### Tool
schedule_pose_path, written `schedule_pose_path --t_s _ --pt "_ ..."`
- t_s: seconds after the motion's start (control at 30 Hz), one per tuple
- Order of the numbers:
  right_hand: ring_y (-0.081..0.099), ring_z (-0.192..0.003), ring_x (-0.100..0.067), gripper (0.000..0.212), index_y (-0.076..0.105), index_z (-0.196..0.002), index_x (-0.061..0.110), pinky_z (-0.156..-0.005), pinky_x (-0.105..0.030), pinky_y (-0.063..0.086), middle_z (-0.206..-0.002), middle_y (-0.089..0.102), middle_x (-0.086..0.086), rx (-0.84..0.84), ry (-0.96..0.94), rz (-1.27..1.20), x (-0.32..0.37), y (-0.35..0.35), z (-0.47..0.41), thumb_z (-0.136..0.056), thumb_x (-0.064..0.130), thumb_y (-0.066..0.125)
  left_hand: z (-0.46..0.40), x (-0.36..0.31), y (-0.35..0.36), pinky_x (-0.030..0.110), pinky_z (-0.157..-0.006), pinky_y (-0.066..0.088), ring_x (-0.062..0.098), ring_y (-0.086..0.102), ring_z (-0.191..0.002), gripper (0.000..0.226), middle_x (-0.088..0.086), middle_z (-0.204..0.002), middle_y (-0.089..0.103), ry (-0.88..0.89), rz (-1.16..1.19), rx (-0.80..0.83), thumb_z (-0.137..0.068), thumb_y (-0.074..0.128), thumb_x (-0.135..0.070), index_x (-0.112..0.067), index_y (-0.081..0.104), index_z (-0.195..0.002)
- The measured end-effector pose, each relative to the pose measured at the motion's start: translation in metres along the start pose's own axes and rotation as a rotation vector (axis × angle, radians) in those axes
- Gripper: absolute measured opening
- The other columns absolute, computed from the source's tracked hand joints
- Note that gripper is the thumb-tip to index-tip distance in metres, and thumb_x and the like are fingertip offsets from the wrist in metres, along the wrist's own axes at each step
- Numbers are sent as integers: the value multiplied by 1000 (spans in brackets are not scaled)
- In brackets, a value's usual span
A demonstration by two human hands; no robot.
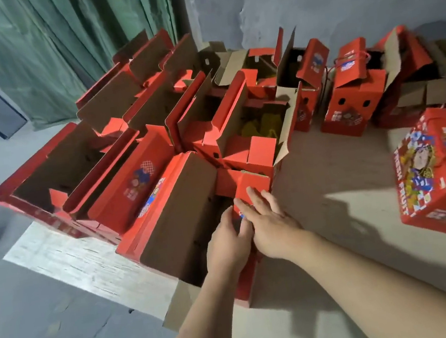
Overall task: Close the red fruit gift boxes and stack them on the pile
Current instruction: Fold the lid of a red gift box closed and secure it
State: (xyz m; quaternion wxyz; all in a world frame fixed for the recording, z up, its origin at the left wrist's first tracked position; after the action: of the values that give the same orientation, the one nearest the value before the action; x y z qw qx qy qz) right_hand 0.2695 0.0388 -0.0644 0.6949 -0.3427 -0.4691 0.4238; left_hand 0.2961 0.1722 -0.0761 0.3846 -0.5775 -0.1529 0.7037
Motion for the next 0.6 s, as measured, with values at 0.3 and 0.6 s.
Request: schedule_pose_path --t_s 0.3,0.6 --pt "-24 -156 -14 97 -11 -162 42 -128 -41 8 -168 -27 17 -57 6 -75 -62 8 60 -91 27 54 -2 -20 38 40 -75 62 -2 69 -68 28 -22 -85 75 251 183 301 -94 68 -54 -53 60 -121" --pt "17 -148 -33 112 10 -161 52 -116 -48 37 -162 7 -5 -575 207 -198 -175 9 203 -77 38 84 59 -120 100 33 -92 54 10 68 -104 76 -20 -117 71 657 -275 591 -85 78 -57 -57 39 -150"
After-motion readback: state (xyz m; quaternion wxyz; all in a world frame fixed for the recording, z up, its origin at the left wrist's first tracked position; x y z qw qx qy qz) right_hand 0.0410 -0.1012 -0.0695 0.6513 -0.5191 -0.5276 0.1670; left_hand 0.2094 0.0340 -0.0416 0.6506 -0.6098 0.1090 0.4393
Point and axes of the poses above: each hand's wrist, its own z-axis away from the middle knuckle, its own y-axis out of the palm, x = y × z, the point moved 2 cm from there along -z, towards the middle knuckle
